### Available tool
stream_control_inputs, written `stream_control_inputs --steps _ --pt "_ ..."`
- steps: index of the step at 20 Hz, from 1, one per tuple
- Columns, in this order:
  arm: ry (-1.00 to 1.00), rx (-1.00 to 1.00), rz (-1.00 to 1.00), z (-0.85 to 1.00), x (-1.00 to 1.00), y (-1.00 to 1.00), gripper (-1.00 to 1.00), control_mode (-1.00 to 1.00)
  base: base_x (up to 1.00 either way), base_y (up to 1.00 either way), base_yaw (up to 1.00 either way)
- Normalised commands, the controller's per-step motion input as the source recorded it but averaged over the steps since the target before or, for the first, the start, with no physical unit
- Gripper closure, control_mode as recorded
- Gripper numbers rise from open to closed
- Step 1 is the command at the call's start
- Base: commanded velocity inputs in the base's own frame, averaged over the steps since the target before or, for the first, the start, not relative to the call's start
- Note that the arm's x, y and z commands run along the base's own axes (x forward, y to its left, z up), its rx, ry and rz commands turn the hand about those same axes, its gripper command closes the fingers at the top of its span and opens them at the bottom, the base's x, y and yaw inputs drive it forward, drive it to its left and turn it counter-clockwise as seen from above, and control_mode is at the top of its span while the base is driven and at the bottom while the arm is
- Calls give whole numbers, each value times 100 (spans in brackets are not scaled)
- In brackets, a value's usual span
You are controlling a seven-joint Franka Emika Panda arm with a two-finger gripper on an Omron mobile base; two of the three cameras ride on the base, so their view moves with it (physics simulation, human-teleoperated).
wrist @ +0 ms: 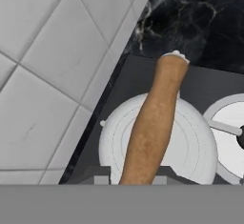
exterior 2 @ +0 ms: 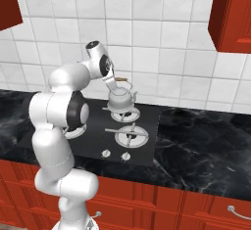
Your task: The kettle is done boiling. Turn off the stove, then wait for 300 timesteps before moving the kettle to the dining table.
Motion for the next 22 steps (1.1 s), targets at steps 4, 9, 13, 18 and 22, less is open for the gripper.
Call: stream_control_inputs --steps 4,9,13,18,22 --pt "-5 0 0 30 -38 0 100 -100 0 0 0" --pt "-2 0 0 30 -40 0 100 -100 0 0 0" --pt "0 0 0 33 -39 0 100 -100 0 0 0" --pt "0 0 0 32 -40 0 100 -100 0 0 0" --pt "0 -1 0 22 -45 0 100 -100 0 0 0"
